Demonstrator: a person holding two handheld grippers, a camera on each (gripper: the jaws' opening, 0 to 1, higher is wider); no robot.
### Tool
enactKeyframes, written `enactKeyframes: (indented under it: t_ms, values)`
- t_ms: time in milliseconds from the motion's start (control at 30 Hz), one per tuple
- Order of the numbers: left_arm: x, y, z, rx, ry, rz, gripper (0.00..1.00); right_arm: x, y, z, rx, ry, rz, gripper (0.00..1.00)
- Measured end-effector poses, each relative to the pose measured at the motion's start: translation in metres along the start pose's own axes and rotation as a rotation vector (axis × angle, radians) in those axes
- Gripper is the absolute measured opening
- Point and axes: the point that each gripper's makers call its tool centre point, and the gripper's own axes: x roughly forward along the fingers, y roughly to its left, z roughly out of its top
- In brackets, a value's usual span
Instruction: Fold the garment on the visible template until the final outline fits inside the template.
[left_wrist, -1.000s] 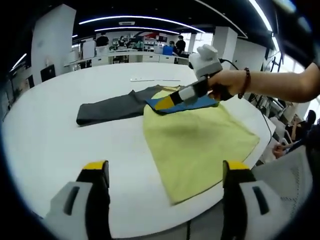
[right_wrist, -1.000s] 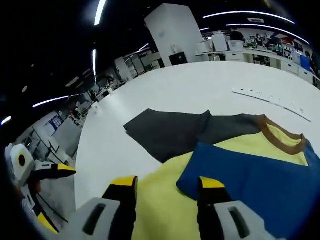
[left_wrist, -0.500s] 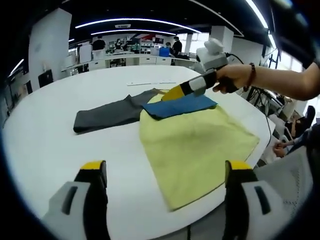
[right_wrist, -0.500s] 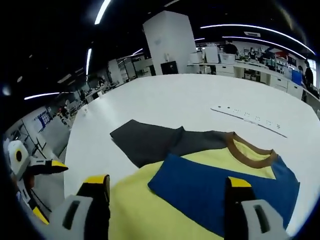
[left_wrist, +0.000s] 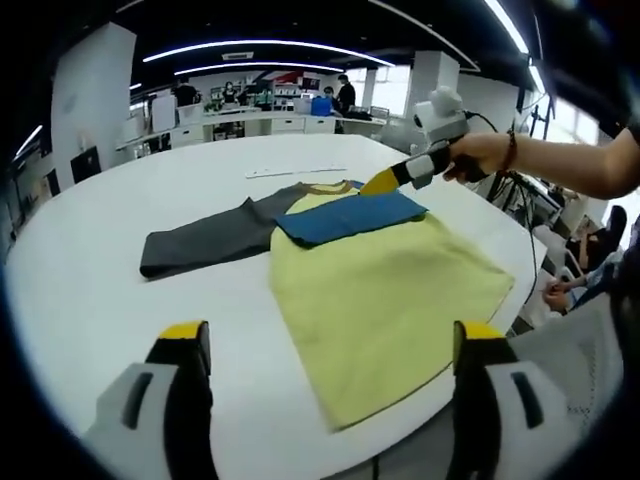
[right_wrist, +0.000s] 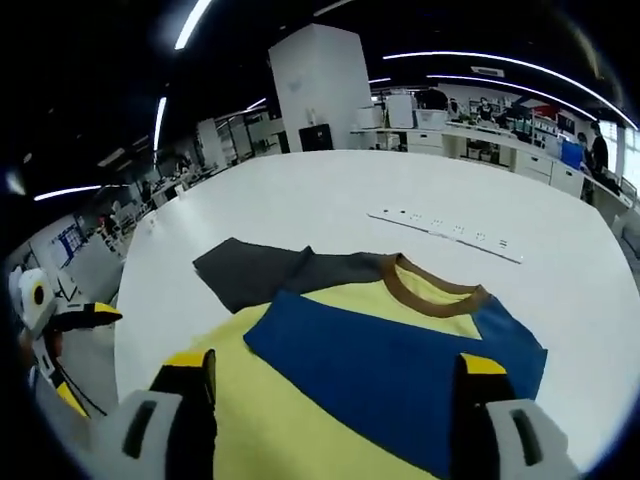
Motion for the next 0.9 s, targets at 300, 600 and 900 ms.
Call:
enactKeyframes:
  t_ms: [300, 600, 900]
  values:
    - [0.002, -0.006, 0.003, 0.006, 0.001, -0.012, 0.99, -0.025, -0.041, -0.020, 0.055, 0.020, -0.072, 0.91]
    - [0.003, -0.009, 0.006, -0.005, -0.004, -0.023, 0.99, -0.052, -0.075, -0.047, 0.143, 0.047, -0.128, 0.74]
    - [0.004, -0.013, 0.008, -0.008, -0.002, -0.034, 0.98, -0.073, -0.102, -0.068, 0.154, 0.046, -0.174, 0.46]
